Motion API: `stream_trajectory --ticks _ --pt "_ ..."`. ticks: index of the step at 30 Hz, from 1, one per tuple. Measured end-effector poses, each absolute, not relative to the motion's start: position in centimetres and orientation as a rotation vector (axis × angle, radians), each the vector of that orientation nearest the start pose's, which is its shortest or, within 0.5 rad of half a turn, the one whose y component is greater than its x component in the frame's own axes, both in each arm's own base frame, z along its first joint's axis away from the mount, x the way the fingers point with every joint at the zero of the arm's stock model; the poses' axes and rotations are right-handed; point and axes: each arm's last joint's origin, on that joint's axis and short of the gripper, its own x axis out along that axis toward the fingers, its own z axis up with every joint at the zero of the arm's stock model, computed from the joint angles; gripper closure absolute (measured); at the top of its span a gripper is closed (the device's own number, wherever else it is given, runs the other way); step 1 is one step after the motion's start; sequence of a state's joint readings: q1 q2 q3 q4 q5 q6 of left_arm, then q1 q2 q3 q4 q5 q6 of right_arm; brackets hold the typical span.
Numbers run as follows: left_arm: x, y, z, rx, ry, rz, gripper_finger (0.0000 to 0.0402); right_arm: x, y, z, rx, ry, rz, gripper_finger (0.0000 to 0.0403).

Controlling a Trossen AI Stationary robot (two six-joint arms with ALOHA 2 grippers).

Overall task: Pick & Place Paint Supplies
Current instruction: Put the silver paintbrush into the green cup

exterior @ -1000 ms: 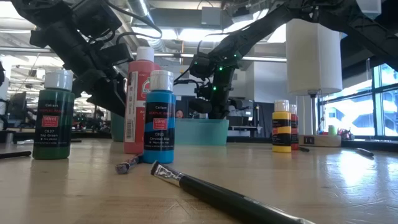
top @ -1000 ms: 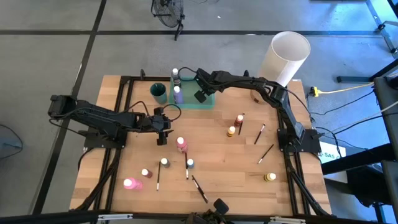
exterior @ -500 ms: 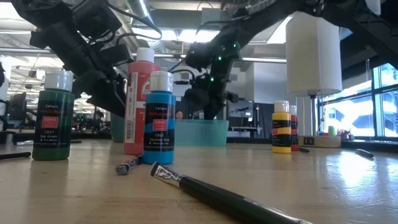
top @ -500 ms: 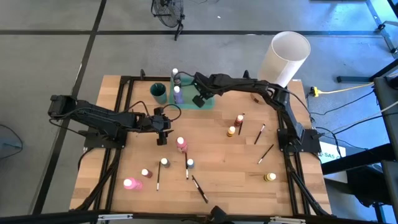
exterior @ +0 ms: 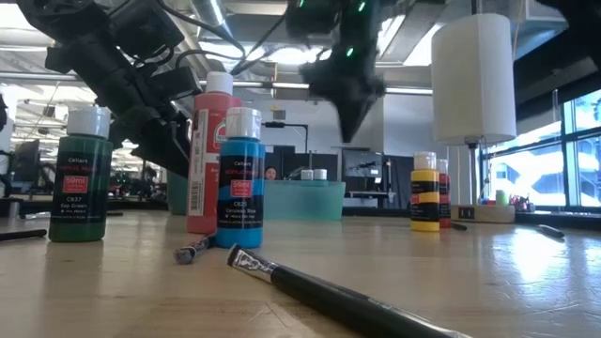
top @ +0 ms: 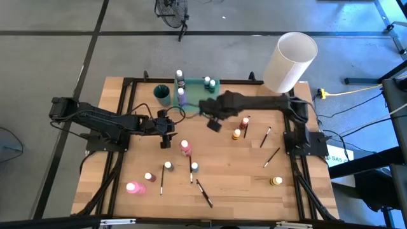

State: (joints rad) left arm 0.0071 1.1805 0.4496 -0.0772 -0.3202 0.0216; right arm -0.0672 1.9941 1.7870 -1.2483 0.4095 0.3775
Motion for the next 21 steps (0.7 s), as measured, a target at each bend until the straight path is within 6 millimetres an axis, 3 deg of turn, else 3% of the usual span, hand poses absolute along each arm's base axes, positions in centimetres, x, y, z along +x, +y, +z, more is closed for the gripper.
stream_trajectory --ticks 6,8,12,16,21 --pt "20.8 1.1 16.0 0.145 0.804 0.299 0.0190 34.8 0.8 28.9 -0.027 1.400 -0.859 0.0403" --pt "20.8 1.1 16.0 0.145 0.806 0.298 0.0190 34.0 1.8 29.8 0.032 1.314 -0.906 0.0403" --pt "20.8 1.1 16.0 0.146 0.808 0.299 0.0190 31.6 3.3 32.2 0.232 1.247 -0.888 0.0403" --pt "20.8 1.1 16.0 0.145 0.802 0.298 0.0190 29.6 4.2 33.2 0.347 1.231 -0.863 0.0403" --pt "20.8 1.1 16.0 0.145 0.799 0.299 0.0190 27.0 5.2 32.9 0.465 1.383 -0.707 0.0403"
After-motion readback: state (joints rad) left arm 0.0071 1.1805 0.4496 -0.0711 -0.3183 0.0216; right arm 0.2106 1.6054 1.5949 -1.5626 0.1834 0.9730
